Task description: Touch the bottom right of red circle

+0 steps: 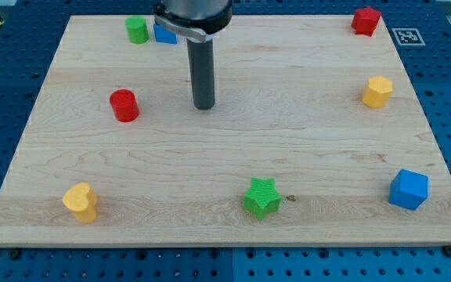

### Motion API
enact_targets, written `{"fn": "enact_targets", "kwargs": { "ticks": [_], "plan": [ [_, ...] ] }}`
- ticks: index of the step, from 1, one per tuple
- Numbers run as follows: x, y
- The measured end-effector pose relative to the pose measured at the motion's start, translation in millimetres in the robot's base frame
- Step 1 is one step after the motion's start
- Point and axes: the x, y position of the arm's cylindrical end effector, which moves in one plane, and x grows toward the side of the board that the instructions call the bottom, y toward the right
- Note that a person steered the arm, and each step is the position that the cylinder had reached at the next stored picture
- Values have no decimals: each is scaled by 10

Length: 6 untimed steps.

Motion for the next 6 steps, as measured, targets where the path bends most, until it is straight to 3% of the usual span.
{"fn": "enact_targets", "kwargs": {
  "ticks": [2,3,6],
  "plan": [
    [651,-273],
    [789,-703],
    [585,-1003]
  ]
}}
